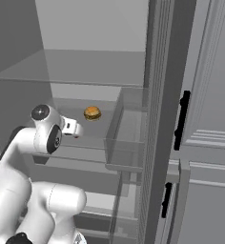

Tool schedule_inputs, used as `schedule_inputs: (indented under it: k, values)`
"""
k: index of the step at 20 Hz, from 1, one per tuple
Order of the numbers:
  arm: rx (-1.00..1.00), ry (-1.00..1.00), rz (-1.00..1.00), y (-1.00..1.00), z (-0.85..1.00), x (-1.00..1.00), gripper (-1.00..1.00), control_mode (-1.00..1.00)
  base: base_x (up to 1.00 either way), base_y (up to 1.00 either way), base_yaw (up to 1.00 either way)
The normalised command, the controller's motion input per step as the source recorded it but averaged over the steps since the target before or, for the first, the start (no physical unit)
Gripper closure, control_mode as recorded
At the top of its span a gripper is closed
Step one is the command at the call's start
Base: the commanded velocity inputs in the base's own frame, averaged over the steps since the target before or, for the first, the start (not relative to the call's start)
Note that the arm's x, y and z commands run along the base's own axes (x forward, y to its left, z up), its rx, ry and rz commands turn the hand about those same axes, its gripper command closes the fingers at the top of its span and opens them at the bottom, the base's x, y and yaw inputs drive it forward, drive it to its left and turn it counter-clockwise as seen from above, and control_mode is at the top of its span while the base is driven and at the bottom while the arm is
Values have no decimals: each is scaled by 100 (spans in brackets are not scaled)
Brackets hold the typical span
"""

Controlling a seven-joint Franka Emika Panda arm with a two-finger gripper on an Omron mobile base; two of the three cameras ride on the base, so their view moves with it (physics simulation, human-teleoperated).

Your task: Take the strawberry from the fridge and place it on top of the pancake, located on the dining counter.

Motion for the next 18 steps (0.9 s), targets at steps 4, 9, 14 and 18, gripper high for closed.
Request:
schedule_inputs:
  k: [4,9,14,18]
  values:
    - [0,9,0,0,-12,56,-100,-100,0,0,0]
    - [0,12,0,0,-29,61,-100,-100,0,0,0]
    - [0,7,0,0,-30,45,-100,-100,0,0,0]
    - [0,4,0,0,-24,35,-100,-100,0,0,0]
